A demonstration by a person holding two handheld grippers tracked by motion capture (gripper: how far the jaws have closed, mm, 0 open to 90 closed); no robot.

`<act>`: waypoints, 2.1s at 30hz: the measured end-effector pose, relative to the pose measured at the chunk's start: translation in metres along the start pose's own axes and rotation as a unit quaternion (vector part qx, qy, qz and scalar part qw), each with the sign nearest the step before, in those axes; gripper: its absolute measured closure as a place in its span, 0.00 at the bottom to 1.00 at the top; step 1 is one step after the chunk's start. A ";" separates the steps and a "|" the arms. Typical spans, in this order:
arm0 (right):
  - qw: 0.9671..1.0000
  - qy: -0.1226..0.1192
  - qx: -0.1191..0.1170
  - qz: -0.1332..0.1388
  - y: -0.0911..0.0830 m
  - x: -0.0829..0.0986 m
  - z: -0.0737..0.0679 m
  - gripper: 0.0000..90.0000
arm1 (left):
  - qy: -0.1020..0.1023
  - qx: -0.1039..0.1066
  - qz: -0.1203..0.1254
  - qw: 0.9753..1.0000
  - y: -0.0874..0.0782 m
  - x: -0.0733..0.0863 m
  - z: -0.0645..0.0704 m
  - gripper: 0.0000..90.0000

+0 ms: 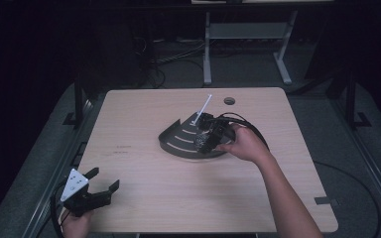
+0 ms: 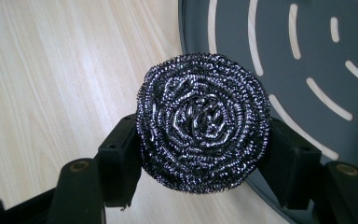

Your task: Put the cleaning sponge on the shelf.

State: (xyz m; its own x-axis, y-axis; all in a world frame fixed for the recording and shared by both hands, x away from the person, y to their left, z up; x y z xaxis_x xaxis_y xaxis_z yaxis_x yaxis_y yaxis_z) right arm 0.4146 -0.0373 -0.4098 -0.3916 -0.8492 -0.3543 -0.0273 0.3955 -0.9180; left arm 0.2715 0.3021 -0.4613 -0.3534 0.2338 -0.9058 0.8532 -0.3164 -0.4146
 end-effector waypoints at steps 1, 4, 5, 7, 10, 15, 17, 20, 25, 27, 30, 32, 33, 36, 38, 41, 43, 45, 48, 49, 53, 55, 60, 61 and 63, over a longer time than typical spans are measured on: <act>1.000 0.001 0.000 0.000 0.000 0.000 0.001 0.39 | 0.000 0.000 -0.001 1.000 0.000 0.000 0.000 0.15; 1.000 0.007 0.003 -0.006 0.000 0.000 0.005 0.39 | 0.000 -0.001 -0.001 1.000 0.000 0.000 0.000 0.15; 1.000 0.008 0.005 -0.009 -0.001 -0.002 0.008 0.39 | 0.000 -0.001 -0.001 1.000 0.000 0.000 0.000 0.15; 1.000 0.008 0.007 -0.010 -0.003 -0.004 0.011 0.39 | 0.000 -0.001 -0.002 1.000 0.000 0.000 0.000 0.15; 1.000 0.010 0.003 -0.003 -0.004 -0.006 0.013 0.39 | 0.002 0.000 -0.003 1.000 0.000 0.000 0.000 0.15; 1.000 0.016 0.005 -0.004 -0.007 -0.009 0.020 0.39 | 0.000 -0.001 -0.002 1.000 0.000 0.000 0.000 0.15; 1.000 0.020 0.008 -0.005 -0.008 -0.011 0.024 0.39 | 0.000 0.000 -0.002 1.000 0.000 0.000 0.001 0.15; 1.000 0.024 0.002 0.005 -0.007 -0.013 0.029 0.39 | 0.001 0.001 -0.002 1.000 0.000 0.000 0.001 0.15; 0.999 0.036 0.001 0.001 0.000 -0.013 0.038 0.39 | -0.002 0.002 -0.001 1.000 0.001 0.000 0.001 0.15; 0.999 0.038 0.002 -0.001 0.001 -0.013 0.039 0.39 | -0.001 0.002 0.000 1.000 0.001 -0.001 0.001 0.15; 0.999 0.040 0.001 -0.001 0.005 -0.014 0.042 0.39 | 0.001 0.002 -0.002 1.000 0.002 0.000 0.002 0.15; 0.999 0.045 0.002 0.001 0.009 -0.015 0.046 0.39 | 0.001 0.003 -0.001 1.000 0.002 0.000 0.002 0.15; 0.999 0.045 0.002 0.001 0.009 -0.015 0.046 0.39 | 0.001 0.003 -0.001 1.000 0.002 0.000 0.002 0.15; 0.999 0.048 0.004 -0.001 0.014 -0.016 0.050 0.39 | 0.001 0.003 -0.001 1.000 0.001 -0.001 0.002 0.15; 0.999 0.054 0.003 0.001 0.018 -0.017 0.052 0.39 | 0.002 0.004 -0.001 1.000 0.001 -0.001 0.002 0.15; 0.998 0.056 0.006 0.001 0.020 -0.017 0.055 0.39 | 0.002 0.004 -0.001 1.000 0.001 -0.001 0.002 0.15; 0.998 0.059 0.007 0.002 0.021 -0.017 0.057 0.39 | 0.000 0.005 -0.001 1.000 0.001 -0.001 0.002 0.15; 0.998 0.064 0.005 0.004 0.022 -0.017 0.060 0.38 | 0.000 0.004 -0.001 1.000 0.001 -0.001 0.002 0.15; 0.998 0.069 0.009 0.004 0.025 -0.017 0.063 0.39 | 0.002 0.005 -0.001 1.000 0.002 -0.001 0.003 0.15; 0.998 0.069 0.009 0.004 0.025 -0.017 0.063 0.39 | 0.002 0.005 -0.001 1.000 0.002 -0.001 0.003 0.15; 0.997 0.077 0.008 0.009 0.029 -0.019 0.067 0.38 | 0.002 0.007 -0.001 1.000 0.002 -0.001 0.003 0.15; 0.997 0.078 0.007 0.010 0.030 -0.019 0.068 0.38 | 0.000 0.006 0.000 1.000 0.002 -0.001 0.003 0.15; 0.996 0.087 0.013 0.006 0.040 -0.019 0.075 0.38 | 0.003 0.007 -0.002 1.000 0.003 -0.001 0.003 0.15; 0.996 0.087 0.013 0.006 0.040 -0.019 0.075 0.38 | 0.003 0.007 -0.002 1.000 0.003 -0.001 0.003 0.15; 0.996 0.089 0.013 0.007 0.043 -0.020 0.076 0.38 | 0.002 0.007 -0.003 1.000 0.002 0.000 0.002 0.15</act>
State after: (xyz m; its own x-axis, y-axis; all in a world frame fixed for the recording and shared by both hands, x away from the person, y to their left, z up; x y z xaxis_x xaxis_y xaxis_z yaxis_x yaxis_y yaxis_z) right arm 0.4913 -0.0302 -0.4557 -0.5484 -0.7678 -0.3313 0.0018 0.3952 -0.9186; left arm 0.2726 0.2990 -0.4621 -0.3564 0.2397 -0.9030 0.8456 -0.3282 -0.4209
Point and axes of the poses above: each handheld gripper's, and its own axes: y roughly forward along the jaws, x roughly out of its underside, z roughly to its right, the point moved 6 cm from there along y, roughly forward along the jaws, and after that the axes turned 7 degrees about -x, right-handed, at the moved point
